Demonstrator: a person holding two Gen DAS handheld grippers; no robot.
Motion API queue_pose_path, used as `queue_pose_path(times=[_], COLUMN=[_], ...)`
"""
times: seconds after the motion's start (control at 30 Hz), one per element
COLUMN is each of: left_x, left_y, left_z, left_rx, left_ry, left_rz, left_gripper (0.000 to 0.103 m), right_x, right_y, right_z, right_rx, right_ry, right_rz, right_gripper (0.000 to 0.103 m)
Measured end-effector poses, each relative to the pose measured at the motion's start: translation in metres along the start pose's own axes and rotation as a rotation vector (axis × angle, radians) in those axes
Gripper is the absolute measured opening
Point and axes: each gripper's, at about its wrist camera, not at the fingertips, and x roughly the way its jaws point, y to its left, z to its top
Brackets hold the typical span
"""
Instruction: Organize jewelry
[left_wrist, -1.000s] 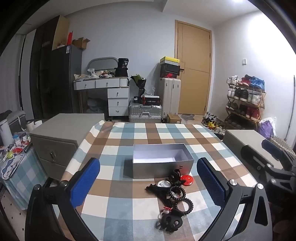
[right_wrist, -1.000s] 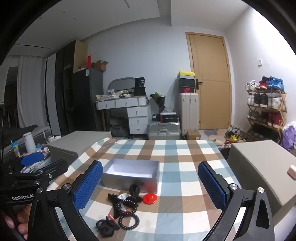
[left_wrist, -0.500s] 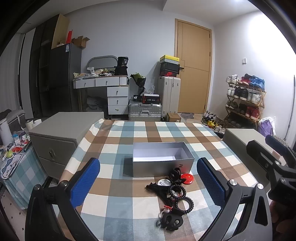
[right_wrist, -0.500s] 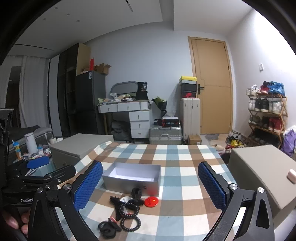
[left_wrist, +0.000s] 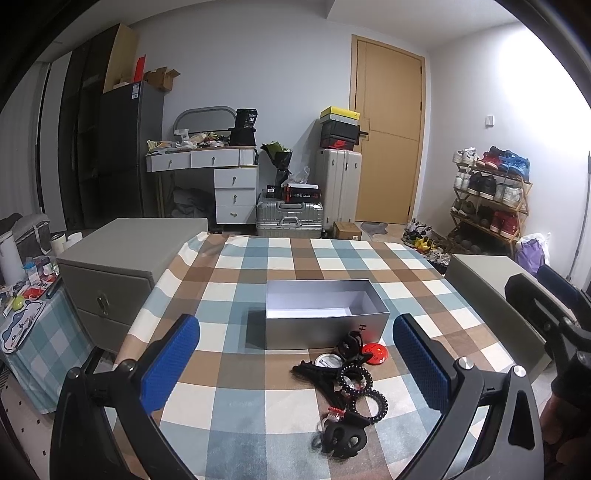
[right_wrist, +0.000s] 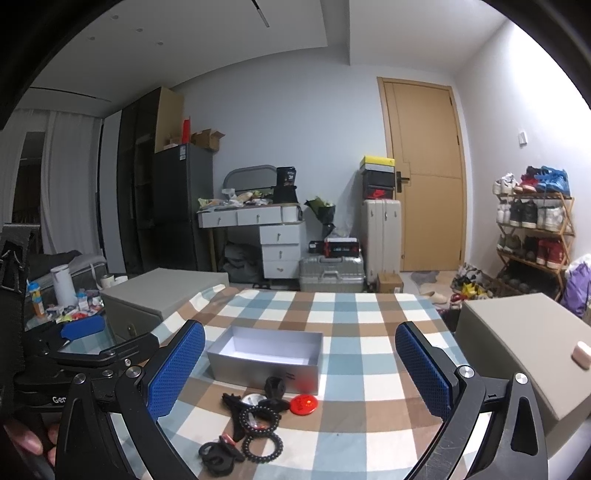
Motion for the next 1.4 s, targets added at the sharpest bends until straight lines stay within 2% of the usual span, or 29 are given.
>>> queue_pose_path(times=[1.4], left_x=[0.005], left_y=[-0.001], left_z=[-0.006], left_rx=[-0.011], left_ry=[0.029], left_rz=[-0.02], left_gripper=[0.102], right_x=[-0.003], right_y=[-0.007], right_z=[-0.005], right_rx=[0.035], right_ry=[0.005], right_rz=[-0.006], right_gripper=[0.103])
